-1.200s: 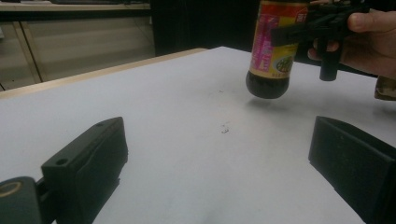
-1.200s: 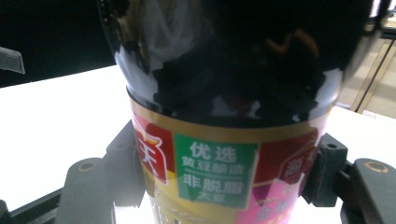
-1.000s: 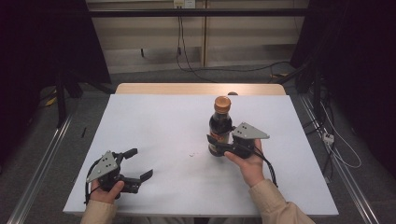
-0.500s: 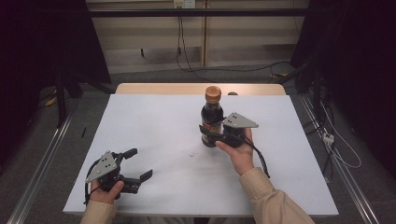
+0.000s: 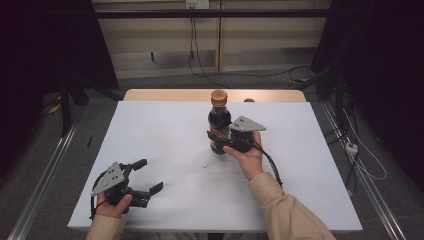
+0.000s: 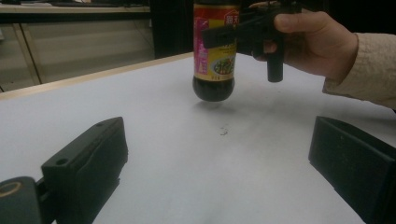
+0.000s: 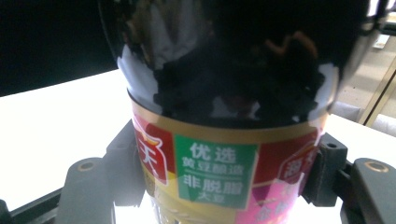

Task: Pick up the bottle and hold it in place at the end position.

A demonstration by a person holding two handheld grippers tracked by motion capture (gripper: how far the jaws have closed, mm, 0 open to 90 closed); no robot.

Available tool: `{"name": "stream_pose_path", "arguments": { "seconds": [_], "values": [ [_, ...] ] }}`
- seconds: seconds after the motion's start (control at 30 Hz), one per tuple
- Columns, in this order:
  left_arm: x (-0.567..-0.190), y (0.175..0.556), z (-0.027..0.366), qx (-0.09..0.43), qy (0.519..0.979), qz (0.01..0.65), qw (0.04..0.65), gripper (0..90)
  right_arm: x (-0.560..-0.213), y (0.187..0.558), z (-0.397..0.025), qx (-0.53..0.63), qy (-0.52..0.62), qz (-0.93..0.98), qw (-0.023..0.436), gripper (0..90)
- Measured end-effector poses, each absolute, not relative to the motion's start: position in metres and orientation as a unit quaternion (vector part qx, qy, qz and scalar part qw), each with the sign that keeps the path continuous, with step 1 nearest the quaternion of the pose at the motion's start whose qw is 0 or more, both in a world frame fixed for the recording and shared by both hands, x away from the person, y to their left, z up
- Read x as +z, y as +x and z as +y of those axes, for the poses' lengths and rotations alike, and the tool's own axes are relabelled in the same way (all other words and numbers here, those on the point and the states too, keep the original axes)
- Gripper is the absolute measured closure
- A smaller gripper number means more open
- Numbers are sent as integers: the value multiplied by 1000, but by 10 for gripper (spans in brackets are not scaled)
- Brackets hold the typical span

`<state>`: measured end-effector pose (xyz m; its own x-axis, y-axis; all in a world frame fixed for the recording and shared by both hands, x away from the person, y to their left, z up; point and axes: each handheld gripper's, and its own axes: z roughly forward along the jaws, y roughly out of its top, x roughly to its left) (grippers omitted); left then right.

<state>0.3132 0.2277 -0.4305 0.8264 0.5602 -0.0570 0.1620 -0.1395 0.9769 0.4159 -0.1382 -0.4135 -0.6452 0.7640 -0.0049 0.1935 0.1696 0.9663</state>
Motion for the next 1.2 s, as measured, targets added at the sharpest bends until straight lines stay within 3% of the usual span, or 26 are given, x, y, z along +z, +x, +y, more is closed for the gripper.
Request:
{"name": "stream_pose_path", "arguments": {
  "seconds": [0.3, 1.2],
  "values": [
    [-431, 313, 232, 159, 723, 262, 620, 42, -434, 426, -131, 552, 347, 715, 252, 305],
    [-432, 312, 228, 159, 733, 256, 610, 42, -437, 431, -132, 555, 343, 715, 251, 303]
  ]
}}
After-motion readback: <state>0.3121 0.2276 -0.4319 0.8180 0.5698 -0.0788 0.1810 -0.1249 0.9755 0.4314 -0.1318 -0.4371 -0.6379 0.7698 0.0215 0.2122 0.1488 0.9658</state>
